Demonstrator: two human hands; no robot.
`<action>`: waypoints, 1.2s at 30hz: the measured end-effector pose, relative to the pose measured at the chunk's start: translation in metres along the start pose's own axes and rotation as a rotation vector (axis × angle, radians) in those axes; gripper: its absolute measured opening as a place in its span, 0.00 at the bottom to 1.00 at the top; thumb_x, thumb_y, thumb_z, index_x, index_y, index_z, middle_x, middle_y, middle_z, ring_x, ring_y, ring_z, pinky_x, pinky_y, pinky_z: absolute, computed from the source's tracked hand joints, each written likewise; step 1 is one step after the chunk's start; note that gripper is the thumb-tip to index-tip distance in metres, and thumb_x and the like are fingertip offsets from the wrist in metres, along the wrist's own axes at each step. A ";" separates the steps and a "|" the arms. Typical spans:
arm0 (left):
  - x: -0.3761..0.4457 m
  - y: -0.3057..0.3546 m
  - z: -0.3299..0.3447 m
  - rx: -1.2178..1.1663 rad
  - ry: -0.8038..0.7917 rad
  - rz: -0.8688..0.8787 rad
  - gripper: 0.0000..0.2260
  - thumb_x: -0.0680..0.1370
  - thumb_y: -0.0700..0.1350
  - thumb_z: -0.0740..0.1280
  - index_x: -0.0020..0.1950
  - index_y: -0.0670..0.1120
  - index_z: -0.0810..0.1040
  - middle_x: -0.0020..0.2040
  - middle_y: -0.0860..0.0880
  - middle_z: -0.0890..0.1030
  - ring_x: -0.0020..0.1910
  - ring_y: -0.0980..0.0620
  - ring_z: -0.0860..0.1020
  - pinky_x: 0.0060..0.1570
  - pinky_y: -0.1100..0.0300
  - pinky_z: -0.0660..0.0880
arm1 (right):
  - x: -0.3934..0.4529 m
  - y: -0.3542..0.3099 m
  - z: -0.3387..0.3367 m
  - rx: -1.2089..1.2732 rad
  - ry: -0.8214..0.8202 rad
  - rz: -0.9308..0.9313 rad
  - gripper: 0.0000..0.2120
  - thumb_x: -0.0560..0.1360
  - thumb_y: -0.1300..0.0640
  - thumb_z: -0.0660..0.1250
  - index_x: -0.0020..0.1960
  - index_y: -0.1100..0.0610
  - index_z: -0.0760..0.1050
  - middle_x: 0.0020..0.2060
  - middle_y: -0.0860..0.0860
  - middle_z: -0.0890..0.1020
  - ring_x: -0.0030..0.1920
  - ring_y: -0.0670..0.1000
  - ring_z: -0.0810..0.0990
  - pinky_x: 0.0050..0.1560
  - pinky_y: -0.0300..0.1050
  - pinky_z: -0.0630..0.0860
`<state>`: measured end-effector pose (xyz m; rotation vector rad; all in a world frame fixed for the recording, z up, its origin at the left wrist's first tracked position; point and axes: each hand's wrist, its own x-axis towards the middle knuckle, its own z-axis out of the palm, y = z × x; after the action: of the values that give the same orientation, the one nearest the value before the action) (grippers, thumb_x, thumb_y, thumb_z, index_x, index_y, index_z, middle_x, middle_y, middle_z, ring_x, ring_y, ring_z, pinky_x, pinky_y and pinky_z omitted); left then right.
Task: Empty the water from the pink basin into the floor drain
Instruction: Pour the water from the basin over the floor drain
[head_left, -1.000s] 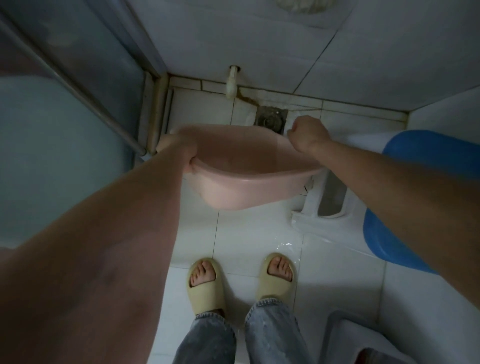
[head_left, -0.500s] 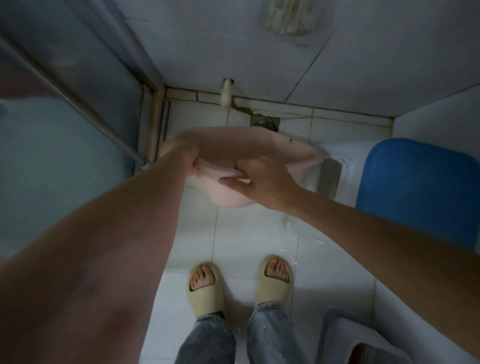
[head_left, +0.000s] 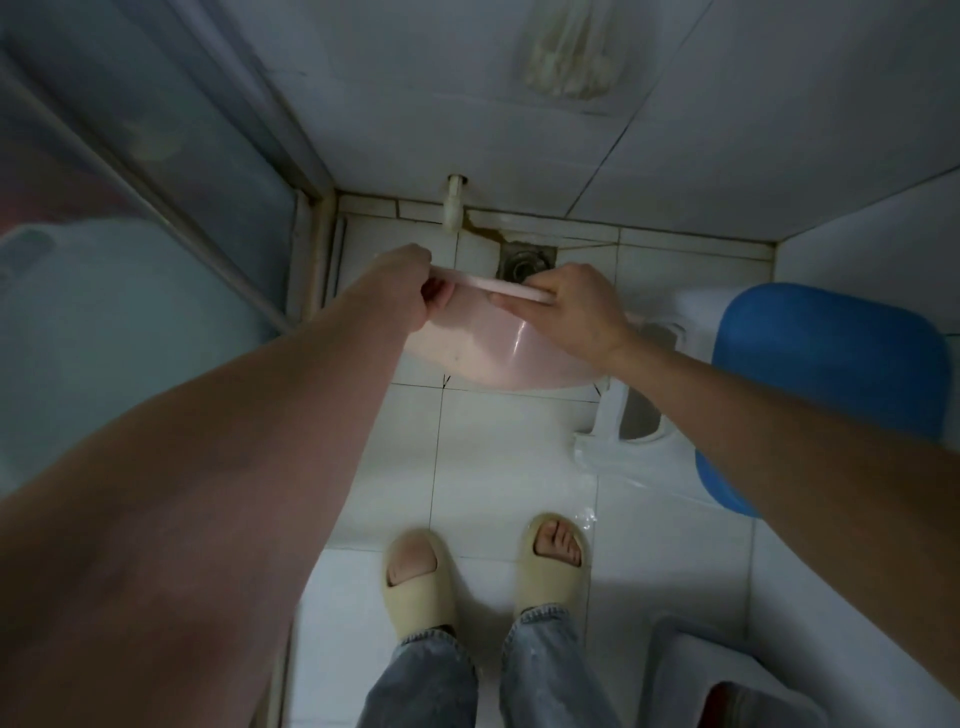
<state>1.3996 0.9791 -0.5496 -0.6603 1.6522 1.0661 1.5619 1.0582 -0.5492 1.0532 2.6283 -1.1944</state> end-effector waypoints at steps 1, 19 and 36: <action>-0.003 0.003 0.002 -0.034 -0.013 0.003 0.05 0.79 0.39 0.64 0.44 0.41 0.71 0.39 0.44 0.72 0.35 0.52 0.74 0.19 0.65 0.74 | 0.001 0.000 -0.003 0.008 0.014 0.025 0.20 0.72 0.39 0.67 0.40 0.55 0.84 0.24 0.45 0.74 0.26 0.44 0.72 0.32 0.39 0.68; -0.087 0.015 0.025 0.232 -0.221 0.212 0.05 0.77 0.34 0.66 0.42 0.36 0.75 0.35 0.40 0.78 0.20 0.52 0.79 0.25 0.55 0.80 | -0.021 -0.052 -0.045 0.087 -0.269 0.286 0.03 0.74 0.56 0.65 0.44 0.54 0.77 0.34 0.50 0.78 0.36 0.53 0.78 0.30 0.39 0.73; -0.130 -0.021 -0.023 1.039 -0.248 1.021 0.30 0.79 0.56 0.61 0.76 0.44 0.59 0.72 0.44 0.70 0.70 0.44 0.70 0.68 0.52 0.67 | -0.063 -0.072 -0.061 0.999 0.455 0.922 0.36 0.63 0.37 0.75 0.61 0.60 0.75 0.53 0.53 0.82 0.49 0.54 0.82 0.55 0.48 0.80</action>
<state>1.4495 0.9398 -0.4321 1.0416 2.0112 0.6911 1.5781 1.0314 -0.4402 2.4848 1.1418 -2.0757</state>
